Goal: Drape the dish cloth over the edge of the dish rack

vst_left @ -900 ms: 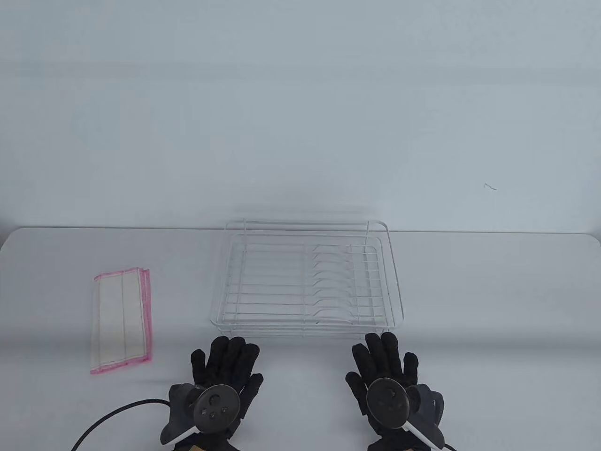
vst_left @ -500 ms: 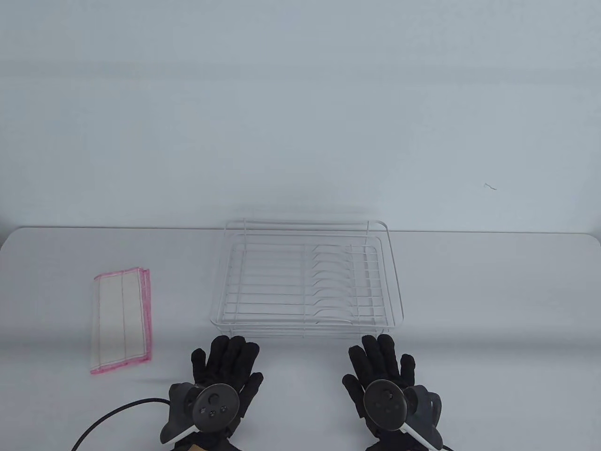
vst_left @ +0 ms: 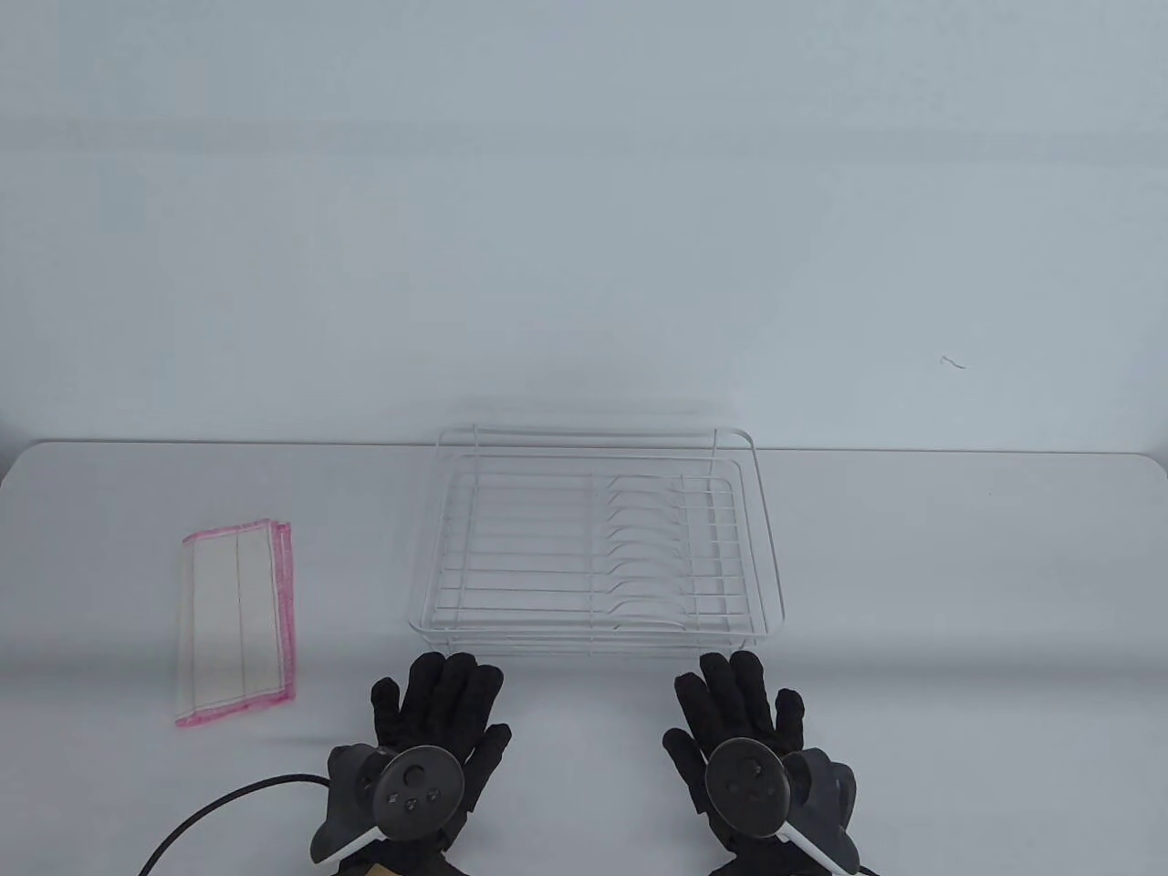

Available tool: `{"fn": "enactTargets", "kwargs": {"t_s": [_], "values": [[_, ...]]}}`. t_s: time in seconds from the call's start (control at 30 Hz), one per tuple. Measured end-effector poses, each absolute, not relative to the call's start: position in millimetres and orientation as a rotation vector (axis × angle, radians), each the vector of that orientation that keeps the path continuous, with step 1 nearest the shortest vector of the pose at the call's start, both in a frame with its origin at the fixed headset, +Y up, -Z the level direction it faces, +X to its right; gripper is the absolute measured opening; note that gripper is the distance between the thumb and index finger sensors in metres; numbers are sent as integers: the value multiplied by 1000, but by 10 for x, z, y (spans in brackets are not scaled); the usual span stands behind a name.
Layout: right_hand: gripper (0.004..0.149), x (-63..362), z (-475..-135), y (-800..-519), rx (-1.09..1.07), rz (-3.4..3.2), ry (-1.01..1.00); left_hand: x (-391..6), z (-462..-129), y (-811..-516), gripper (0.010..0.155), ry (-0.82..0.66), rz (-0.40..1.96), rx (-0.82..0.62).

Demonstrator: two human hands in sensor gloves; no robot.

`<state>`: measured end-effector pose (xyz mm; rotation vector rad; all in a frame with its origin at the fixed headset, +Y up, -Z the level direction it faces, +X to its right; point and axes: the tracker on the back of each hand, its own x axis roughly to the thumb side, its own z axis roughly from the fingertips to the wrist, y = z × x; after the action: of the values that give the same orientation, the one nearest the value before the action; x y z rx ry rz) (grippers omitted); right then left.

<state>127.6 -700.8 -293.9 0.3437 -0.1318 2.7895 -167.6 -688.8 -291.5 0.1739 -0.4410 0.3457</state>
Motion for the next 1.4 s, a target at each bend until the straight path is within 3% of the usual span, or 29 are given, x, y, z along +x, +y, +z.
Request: {"fn": "enactTargets", "kwargs": {"t_s": [0.57,0.93,1.23,1.4], "values": [[58,1250,-2918,-7006,367,2772,-110,-1836,-2990,-6822,61,-401,322,169],[58,1241,-2920,-7018,376,2756,-83,-2948,-3427,-6744,62,-49,318,117],[58,1237,-2930,-7022,376,2740,-46,-3640,-3821,-7116,64,232,341,-55],[58,1230,-2943,-7028,378,2731,-14,-3775,-3941,-7381,65,299,315,-163]]}}
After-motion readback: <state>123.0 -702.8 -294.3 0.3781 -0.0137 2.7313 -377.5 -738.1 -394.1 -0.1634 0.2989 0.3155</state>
